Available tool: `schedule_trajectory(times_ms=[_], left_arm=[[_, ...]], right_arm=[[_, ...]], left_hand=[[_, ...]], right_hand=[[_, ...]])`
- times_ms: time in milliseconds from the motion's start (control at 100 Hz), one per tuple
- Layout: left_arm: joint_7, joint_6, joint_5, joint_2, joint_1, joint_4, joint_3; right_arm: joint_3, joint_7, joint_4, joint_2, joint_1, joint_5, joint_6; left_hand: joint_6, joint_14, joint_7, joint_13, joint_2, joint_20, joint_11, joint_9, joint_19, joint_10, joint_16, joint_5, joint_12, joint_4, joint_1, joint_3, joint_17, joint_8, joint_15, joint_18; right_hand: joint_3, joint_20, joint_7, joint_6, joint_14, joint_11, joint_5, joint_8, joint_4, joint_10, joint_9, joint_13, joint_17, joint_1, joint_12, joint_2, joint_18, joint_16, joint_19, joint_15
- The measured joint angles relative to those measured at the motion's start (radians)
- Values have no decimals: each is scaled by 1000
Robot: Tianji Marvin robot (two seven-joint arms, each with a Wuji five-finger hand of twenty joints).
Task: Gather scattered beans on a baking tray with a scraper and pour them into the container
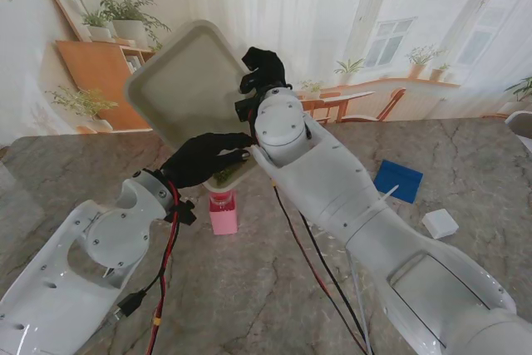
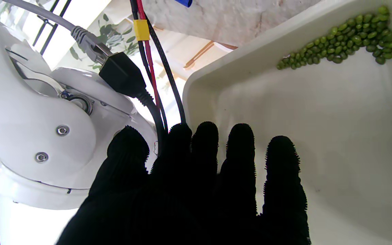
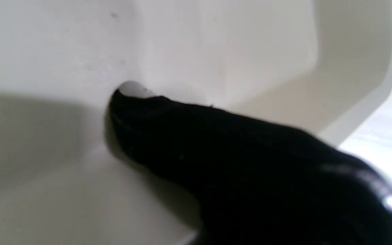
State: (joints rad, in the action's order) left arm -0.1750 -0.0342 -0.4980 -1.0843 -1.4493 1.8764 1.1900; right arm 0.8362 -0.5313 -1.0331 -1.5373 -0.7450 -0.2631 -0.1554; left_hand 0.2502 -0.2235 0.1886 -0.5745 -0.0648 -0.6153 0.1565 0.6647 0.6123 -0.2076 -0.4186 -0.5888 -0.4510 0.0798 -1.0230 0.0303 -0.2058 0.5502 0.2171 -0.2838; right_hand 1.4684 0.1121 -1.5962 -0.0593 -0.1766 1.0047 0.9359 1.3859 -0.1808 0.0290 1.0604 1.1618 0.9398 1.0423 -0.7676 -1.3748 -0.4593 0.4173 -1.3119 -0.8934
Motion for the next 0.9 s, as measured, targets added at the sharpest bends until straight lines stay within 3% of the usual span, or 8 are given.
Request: schedule_trajectory(times_ms=[440, 900], left_arm=[[-2, -1, 3, -1, 2, -18, -6], [-66, -28, -49, 14, -23, 17, 50]], right_arm=[[2, 10, -13, 8, -7, 10, -1], [-1, 19, -10, 12, -6, 26, 15]], left_hand=[[0, 0, 0, 0, 0, 0, 0, 7, 0, 0, 0, -1, 0, 0, 0, 0, 0, 0, 0, 0], [0, -1, 0, 0, 0, 0, 0, 7, 0, 0, 0, -1, 0, 0, 0, 0, 0, -1, 0, 0]], right_hand=[[0, 0, 0, 0, 1, 0, 0, 0, 0, 0, 0, 0, 1, 0, 0, 0, 0, 0, 0, 0], [0, 0, 0, 0, 1, 1, 0, 0, -1, 0, -4, 0, 2, 0, -1, 0, 0, 0, 0, -1]])
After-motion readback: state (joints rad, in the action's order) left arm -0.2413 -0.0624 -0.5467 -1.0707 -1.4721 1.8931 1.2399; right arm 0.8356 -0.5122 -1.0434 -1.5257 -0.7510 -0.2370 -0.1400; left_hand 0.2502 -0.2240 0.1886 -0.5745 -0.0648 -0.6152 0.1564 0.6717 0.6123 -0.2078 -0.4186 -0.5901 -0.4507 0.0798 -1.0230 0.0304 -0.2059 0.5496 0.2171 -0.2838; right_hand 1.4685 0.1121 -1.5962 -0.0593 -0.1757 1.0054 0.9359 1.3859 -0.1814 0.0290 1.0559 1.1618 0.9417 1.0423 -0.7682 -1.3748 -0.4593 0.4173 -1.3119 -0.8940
